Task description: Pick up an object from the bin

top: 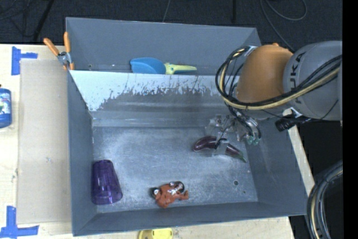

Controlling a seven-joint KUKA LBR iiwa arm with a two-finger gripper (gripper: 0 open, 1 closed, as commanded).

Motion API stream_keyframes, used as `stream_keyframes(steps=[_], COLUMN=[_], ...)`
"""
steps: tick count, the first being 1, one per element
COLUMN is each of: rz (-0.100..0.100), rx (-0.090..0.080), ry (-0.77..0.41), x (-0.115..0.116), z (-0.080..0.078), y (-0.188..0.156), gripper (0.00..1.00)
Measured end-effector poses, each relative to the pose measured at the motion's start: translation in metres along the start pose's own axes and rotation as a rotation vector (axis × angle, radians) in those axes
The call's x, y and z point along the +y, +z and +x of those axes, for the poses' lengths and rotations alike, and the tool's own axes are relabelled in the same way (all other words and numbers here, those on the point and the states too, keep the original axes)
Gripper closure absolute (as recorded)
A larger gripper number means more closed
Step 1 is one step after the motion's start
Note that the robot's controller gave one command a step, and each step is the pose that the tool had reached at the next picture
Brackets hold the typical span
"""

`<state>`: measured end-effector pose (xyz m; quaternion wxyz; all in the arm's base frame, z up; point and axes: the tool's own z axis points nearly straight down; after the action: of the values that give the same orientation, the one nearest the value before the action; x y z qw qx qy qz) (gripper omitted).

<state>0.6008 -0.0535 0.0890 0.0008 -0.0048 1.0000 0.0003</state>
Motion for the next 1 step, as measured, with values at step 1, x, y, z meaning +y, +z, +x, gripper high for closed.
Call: stream_keyframes(steps=[1], rz=[0.0], rx=[0.0], ry=[0.0], x=[0.0], z=[0.0], y=[0.0], gripper=[1.0])
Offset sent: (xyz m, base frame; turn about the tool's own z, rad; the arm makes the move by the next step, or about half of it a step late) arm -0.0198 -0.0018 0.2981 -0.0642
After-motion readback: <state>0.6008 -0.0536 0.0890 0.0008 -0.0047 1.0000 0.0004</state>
